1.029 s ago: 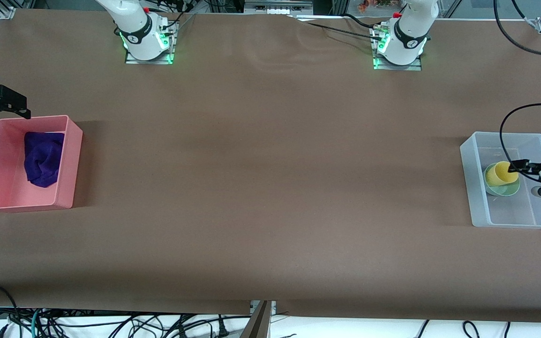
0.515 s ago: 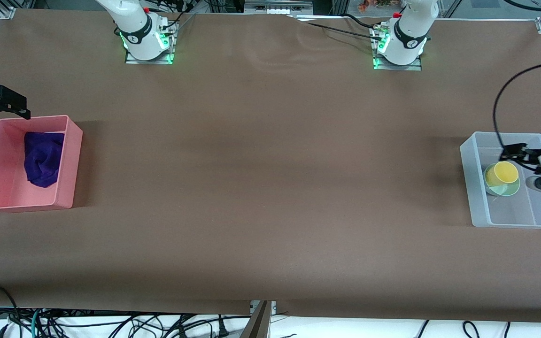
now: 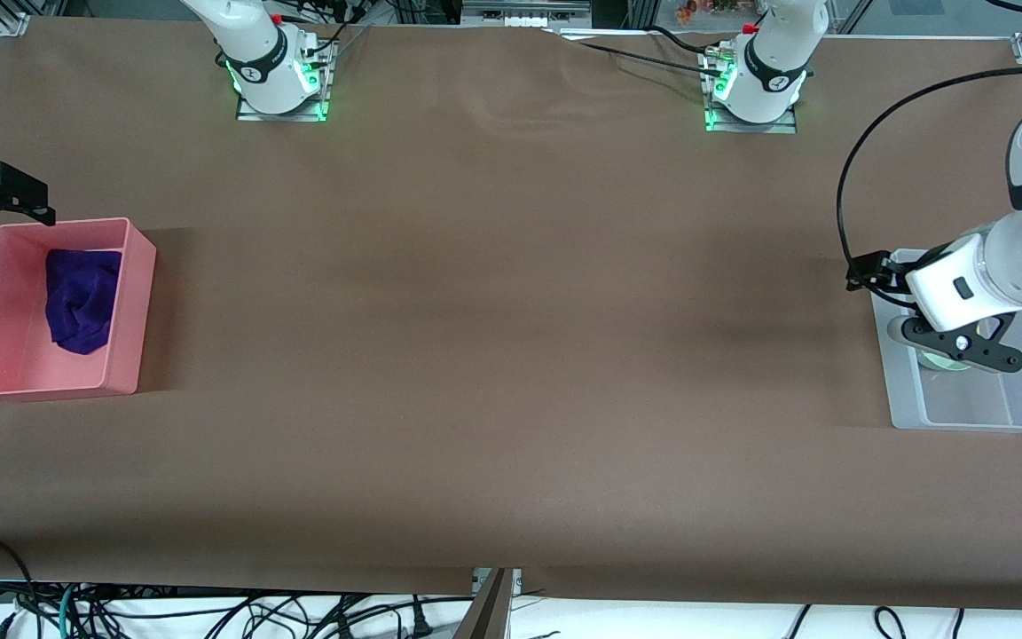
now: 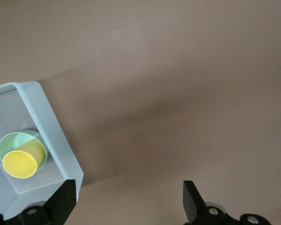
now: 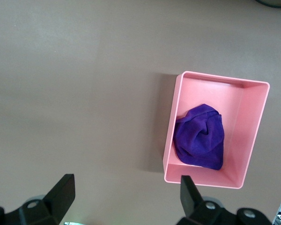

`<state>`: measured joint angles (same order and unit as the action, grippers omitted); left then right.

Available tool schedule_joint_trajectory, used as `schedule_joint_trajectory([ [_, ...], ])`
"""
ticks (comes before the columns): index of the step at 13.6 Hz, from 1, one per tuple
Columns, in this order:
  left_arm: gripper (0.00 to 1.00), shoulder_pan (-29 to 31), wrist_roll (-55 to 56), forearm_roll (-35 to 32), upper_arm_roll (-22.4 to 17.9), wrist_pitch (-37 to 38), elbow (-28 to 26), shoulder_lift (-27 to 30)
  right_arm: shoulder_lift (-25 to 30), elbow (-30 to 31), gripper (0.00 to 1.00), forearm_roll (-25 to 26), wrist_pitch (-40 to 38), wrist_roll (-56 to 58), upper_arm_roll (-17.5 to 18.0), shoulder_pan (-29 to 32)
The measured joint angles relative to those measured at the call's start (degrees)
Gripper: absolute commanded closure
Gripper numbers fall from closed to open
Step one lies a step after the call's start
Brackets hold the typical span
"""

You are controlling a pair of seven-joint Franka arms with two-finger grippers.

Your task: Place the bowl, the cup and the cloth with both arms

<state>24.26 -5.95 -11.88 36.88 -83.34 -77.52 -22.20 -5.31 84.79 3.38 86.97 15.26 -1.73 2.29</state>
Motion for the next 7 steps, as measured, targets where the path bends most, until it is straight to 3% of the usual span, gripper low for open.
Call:
schedule_joint_trajectory([
  [3, 0.0, -10.7, 2.0, 8.1, -12.6, 0.9, -1.1, 6.4, 0.0, 0.0, 0.01, 0.0, 0.0, 0.0, -0.2, 0.1],
  [7, 0.0, -20.6, 3.7, 13.0, -27.9, -4.0, -10.5, 16.7, 0.0, 0.0, 0.01, 0.0, 0.0, 0.0, -0.2, 0.1],
])
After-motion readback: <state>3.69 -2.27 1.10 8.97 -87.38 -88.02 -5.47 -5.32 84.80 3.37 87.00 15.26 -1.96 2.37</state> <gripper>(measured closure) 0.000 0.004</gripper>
